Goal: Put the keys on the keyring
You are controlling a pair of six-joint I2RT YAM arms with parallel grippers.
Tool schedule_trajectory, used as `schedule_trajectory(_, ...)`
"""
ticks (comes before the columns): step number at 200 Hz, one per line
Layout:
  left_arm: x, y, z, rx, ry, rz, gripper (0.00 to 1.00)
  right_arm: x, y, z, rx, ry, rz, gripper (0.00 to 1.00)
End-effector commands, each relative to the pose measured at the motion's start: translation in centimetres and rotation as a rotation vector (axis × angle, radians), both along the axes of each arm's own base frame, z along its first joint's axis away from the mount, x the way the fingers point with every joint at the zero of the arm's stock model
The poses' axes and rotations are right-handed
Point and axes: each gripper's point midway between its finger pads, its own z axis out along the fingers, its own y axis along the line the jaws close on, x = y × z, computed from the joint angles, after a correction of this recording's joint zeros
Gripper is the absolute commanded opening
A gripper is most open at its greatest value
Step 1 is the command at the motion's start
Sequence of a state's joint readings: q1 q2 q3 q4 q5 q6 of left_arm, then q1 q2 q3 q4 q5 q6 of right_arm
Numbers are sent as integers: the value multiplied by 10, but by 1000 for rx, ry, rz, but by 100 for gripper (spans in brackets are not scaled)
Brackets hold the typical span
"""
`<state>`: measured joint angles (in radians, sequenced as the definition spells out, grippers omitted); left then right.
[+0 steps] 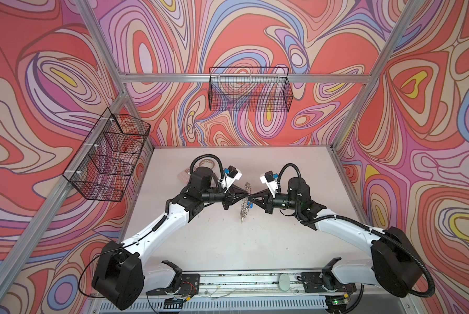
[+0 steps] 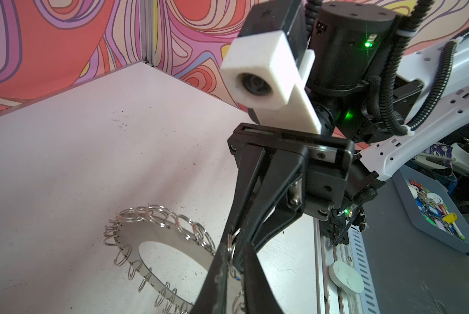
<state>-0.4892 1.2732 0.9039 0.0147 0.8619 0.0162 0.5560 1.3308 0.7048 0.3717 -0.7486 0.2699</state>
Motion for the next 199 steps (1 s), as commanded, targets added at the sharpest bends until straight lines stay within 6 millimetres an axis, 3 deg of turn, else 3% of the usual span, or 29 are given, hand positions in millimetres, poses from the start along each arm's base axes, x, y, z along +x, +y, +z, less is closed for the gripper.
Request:
schedule_trajectory(1,-10,-4,5,1,-3,-75,14,5,1,2,-6,-30,-13,0)
schedule_trajectory(144,-10,-4,-9,64,32,-88,10,0,0,5,4,-32,-1,0)
schedule_trajectory(199,-13,-6,-16,79,48,-105,17,0,0,7,7,-35,-3,0)
